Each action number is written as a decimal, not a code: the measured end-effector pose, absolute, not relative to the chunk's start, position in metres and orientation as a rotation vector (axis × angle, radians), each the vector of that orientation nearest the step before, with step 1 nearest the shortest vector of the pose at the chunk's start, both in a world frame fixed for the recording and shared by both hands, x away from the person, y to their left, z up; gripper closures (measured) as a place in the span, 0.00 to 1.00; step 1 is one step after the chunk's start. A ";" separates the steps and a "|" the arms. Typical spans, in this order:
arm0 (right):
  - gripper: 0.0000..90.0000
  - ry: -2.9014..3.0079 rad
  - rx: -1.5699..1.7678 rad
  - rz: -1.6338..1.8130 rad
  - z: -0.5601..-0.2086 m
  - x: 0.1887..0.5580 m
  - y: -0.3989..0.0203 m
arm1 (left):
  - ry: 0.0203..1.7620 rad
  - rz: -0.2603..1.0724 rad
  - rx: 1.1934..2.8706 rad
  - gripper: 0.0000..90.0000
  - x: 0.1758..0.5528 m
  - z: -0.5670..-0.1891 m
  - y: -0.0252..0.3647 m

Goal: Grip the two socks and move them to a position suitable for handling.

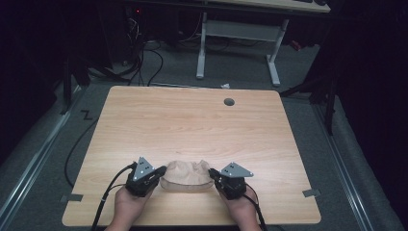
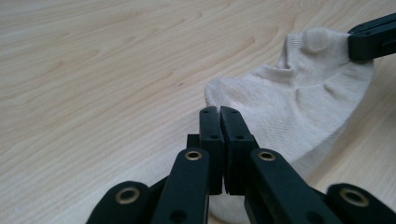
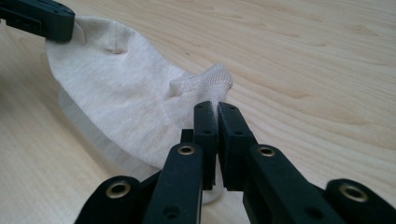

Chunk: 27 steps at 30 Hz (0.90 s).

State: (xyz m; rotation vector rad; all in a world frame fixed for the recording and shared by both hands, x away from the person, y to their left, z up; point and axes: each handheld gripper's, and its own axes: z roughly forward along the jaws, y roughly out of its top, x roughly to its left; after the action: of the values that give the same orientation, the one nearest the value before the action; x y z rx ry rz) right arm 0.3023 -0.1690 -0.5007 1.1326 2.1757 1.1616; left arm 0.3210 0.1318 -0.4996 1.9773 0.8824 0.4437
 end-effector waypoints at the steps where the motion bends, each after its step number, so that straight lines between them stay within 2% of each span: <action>1: 0.96 2.178 1.132 1.164 -0.502 0.300 -0.169 | 0.883 0.441 1.976 0.98 0.320 -0.500 0.133; 27: 0.96 2.238 1.194 1.102 -0.519 0.307 -0.170 | 0.874 0.459 2.053 0.98 0.314 -0.520 0.131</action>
State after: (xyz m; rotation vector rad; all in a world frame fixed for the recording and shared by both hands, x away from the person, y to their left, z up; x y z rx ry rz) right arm 0.3068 -0.1697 -0.5190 1.1944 2.2376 1.1020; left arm 0.3138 0.1305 -0.5202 2.0533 0.8745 0.4594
